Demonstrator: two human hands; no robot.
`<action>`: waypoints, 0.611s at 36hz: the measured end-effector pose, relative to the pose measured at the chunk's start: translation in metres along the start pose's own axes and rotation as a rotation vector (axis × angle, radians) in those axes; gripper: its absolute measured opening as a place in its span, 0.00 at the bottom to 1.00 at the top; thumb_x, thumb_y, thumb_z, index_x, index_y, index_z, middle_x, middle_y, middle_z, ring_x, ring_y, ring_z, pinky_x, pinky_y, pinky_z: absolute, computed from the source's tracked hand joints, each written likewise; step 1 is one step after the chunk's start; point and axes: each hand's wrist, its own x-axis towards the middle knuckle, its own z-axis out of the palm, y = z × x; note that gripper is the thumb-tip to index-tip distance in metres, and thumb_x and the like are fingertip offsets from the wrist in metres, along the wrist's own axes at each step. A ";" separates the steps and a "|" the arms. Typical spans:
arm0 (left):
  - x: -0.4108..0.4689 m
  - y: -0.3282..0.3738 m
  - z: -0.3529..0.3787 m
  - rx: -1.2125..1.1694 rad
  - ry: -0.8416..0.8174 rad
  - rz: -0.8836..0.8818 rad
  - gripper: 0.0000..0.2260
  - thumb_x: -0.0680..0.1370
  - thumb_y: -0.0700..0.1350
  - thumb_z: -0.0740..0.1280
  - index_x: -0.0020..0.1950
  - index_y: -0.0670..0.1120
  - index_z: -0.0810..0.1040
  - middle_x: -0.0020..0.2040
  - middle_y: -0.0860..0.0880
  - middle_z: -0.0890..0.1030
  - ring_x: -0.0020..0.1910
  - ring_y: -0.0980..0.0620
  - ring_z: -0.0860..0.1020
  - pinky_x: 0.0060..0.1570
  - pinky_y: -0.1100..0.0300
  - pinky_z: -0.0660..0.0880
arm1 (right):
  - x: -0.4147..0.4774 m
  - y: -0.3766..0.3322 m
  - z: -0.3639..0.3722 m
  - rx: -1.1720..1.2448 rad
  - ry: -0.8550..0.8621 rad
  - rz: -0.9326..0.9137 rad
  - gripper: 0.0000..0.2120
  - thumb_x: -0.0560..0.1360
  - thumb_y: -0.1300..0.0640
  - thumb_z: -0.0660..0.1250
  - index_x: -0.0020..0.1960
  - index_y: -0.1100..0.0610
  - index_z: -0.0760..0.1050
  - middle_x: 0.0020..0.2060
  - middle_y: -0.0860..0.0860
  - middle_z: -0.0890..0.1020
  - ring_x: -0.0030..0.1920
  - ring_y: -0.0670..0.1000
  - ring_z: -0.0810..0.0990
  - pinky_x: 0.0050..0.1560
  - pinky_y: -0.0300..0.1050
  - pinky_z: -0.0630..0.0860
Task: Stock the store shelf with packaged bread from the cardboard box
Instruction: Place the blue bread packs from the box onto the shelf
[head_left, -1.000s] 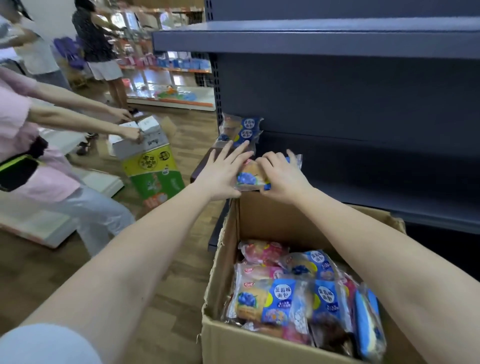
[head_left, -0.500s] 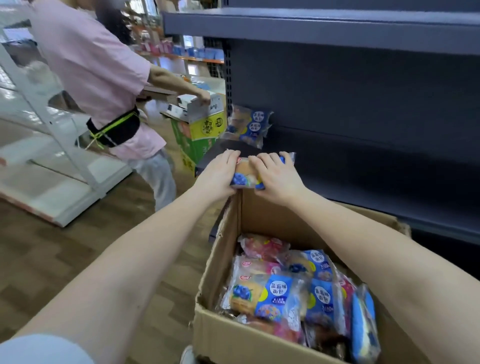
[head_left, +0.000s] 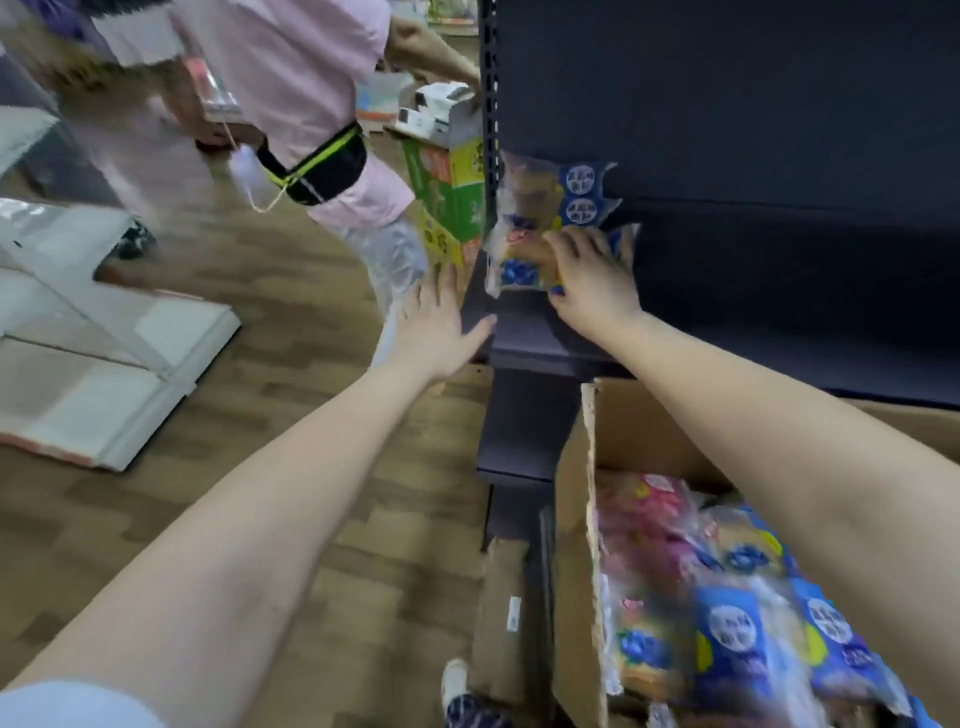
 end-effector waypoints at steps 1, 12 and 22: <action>0.006 -0.002 0.002 -0.008 0.007 0.018 0.38 0.79 0.63 0.56 0.78 0.42 0.46 0.78 0.41 0.50 0.77 0.41 0.51 0.73 0.44 0.53 | 0.003 -0.003 0.004 -0.001 0.001 0.019 0.31 0.74 0.57 0.66 0.74 0.56 0.58 0.70 0.55 0.65 0.72 0.57 0.58 0.71 0.68 0.49; 0.037 0.010 0.024 -0.029 0.006 0.247 0.39 0.77 0.63 0.59 0.79 0.43 0.48 0.79 0.43 0.52 0.76 0.41 0.53 0.72 0.43 0.52 | 0.013 -0.014 0.025 -0.013 -0.013 0.165 0.33 0.77 0.57 0.63 0.77 0.51 0.52 0.77 0.52 0.54 0.77 0.54 0.45 0.73 0.64 0.41; 0.051 -0.014 0.023 -0.051 0.047 0.359 0.37 0.73 0.66 0.50 0.79 0.51 0.50 0.79 0.48 0.52 0.76 0.38 0.54 0.71 0.39 0.54 | 0.015 -0.019 0.030 0.020 -0.201 0.143 0.38 0.74 0.33 0.58 0.75 0.36 0.40 0.75 0.47 0.32 0.73 0.62 0.28 0.71 0.67 0.37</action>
